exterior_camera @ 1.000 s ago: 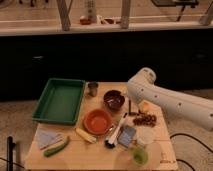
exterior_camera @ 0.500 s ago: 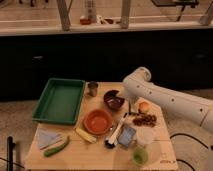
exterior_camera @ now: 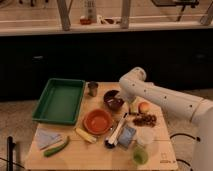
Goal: Stack bowls into tray
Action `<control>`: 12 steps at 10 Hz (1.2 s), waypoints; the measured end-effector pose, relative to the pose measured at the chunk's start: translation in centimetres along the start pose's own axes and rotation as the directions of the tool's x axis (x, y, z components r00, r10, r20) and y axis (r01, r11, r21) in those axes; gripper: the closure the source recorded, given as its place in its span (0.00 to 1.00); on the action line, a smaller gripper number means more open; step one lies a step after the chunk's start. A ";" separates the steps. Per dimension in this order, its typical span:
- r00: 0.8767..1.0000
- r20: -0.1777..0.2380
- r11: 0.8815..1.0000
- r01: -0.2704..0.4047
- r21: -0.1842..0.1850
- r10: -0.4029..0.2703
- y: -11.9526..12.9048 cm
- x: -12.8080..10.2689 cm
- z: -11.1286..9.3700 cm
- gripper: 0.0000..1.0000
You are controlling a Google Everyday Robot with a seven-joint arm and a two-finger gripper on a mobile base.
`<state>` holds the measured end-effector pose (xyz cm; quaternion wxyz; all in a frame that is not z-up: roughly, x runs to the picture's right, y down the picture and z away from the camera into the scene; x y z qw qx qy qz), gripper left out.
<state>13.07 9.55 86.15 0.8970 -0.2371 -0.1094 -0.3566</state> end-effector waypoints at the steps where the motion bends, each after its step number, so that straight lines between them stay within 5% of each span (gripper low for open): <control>1: 1.000 0.014 1.000 -0.004 -0.009 0.005 -0.2 -0.2 0.8 0.53; 6: 0.998 0.059 0.999 -0.012 -0.037 0.015 -0.2 -0.6 3.1 0.97; 12: 0.998 0.069 1.000 -0.010 -0.013 0.011 -0.8 -0.7 3.0 1.00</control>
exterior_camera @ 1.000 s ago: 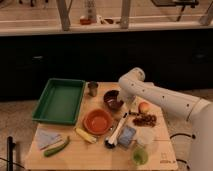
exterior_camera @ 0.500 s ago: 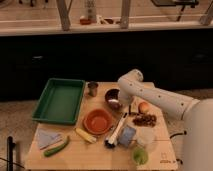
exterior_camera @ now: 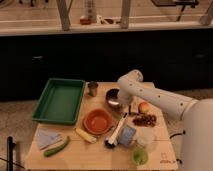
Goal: Stack bowls into tray
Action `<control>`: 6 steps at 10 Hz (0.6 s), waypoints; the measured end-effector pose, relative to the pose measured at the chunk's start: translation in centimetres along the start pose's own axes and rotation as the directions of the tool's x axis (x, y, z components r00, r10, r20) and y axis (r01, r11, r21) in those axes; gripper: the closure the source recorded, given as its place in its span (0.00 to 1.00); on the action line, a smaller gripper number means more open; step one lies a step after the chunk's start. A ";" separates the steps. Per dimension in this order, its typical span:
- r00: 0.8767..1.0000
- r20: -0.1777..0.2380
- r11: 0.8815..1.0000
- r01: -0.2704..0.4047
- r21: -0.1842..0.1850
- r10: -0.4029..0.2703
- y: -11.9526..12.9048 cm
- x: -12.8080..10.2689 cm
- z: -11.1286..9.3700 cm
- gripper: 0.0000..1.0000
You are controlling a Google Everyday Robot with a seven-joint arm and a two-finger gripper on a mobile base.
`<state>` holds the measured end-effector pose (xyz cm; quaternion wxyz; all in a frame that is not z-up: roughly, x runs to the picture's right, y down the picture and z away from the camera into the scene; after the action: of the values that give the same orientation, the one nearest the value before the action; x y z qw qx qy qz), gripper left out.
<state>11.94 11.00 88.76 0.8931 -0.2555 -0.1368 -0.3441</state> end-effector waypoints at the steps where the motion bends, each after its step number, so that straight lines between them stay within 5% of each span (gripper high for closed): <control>1: 1.000 -0.006 1.000 -0.001 0.007 0.001 0.2 0.1 -0.8 1.00; 6: 0.999 -0.050 0.992 0.015 0.127 -0.008 0.1 0.5 -5.4 1.00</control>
<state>12.78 7.82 84.46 0.9087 -0.1888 -0.1376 -0.3461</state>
